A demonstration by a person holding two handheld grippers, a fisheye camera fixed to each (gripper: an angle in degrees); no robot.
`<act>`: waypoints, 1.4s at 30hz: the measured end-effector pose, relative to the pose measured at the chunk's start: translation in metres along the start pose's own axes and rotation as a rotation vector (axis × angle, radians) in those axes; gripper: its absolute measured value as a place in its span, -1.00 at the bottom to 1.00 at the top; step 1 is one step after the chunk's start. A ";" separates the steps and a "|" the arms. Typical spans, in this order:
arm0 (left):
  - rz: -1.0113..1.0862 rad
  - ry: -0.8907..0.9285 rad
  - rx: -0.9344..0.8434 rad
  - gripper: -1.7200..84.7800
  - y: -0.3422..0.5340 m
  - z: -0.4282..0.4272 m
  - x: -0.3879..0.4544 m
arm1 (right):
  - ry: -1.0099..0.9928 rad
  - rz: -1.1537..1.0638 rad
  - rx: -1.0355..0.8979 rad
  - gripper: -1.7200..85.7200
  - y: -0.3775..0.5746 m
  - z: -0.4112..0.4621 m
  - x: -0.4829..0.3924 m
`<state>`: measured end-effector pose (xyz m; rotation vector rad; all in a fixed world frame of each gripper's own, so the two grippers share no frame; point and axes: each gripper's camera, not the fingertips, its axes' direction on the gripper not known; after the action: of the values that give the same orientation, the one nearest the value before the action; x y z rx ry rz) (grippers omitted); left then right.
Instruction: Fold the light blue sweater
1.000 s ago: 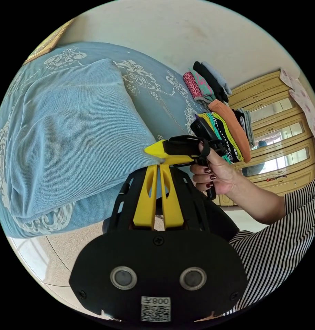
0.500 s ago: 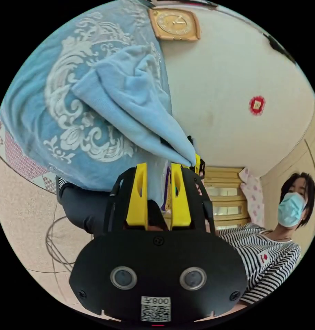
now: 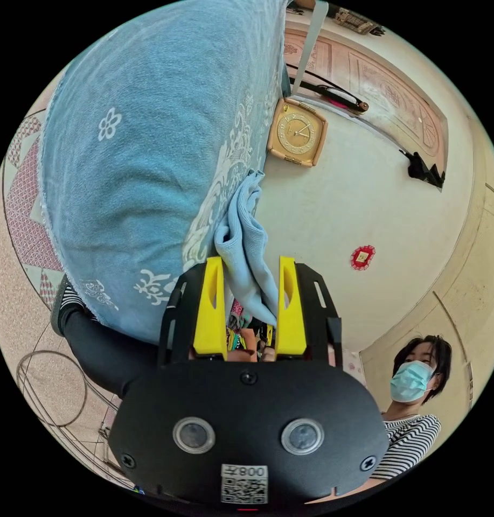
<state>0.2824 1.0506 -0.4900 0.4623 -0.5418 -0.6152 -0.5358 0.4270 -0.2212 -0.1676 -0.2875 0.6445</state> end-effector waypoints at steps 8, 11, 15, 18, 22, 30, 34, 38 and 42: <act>0.185 -0.148 -0.072 -0.84 0.006 -0.023 0.055 | 0.017 -0.024 0.006 -0.79 0.016 -0.020 0.002; 0.109 -0.184 -0.119 -0.85 0.019 -0.035 0.046 | 0.031 -0.031 -0.009 -0.79 0.032 -0.032 0.009; 0.092 -0.149 -0.128 -0.85 0.042 -0.050 0.054 | 0.086 0.043 -0.007 -0.79 0.067 -0.046 0.034; 0.139 -0.112 -0.155 -0.85 0.061 -0.060 0.082 | 0.055 0.032 0.013 -0.79 0.095 -0.065 0.032; 0.228 -0.106 -0.215 -0.85 0.088 -0.070 0.131 | 0.040 -0.022 0.018 -0.80 0.135 -0.091 0.015; 0.357 0.009 -0.288 -0.85 0.146 -0.074 0.216 | -0.024 -0.167 0.099 -0.80 0.224 -0.156 -0.022; 0.424 0.056 -0.355 -0.85 0.176 -0.064 0.261 | -0.052 -0.242 0.166 -0.80 0.274 -0.199 -0.033; 0.449 0.108 -0.415 -0.86 0.204 -0.048 0.300 | -0.083 -0.283 0.232 -0.80 0.312 -0.235 -0.033; 0.462 0.146 -0.464 -0.86 0.223 -0.034 0.336 | -0.095 -0.350 0.294 -0.80 0.348 -0.272 -0.037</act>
<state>0.6257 1.0044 -0.2813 -0.0617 -0.3335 -0.2444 -0.6756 0.6605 -0.5710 0.1936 -0.3009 0.3408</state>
